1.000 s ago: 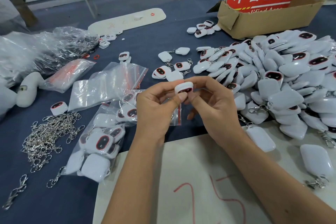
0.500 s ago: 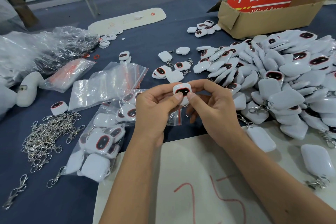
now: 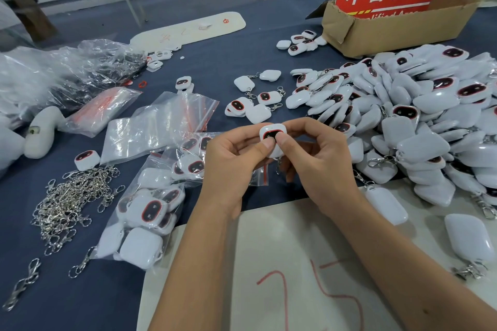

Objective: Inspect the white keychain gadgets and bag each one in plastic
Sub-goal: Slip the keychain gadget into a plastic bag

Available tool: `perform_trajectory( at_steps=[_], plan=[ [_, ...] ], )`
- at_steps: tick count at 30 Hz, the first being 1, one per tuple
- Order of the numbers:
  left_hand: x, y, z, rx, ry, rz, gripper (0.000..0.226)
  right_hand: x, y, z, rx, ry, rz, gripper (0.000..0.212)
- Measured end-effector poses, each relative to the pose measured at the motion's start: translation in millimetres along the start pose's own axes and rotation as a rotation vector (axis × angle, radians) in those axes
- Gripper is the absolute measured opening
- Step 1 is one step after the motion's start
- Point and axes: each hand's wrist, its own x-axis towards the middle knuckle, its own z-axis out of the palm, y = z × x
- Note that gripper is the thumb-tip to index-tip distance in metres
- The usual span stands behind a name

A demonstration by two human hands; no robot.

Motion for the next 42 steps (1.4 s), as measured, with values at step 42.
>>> perform_trajectory(
  at_steps=[42],
  plan=[
    [0.9, -0.9, 3.9, 0.054, 0.021, -0.033, 0.031, 6.3, 7.2, -1.7, 0.168, -0.076, 0.124, 0.023]
  ],
)
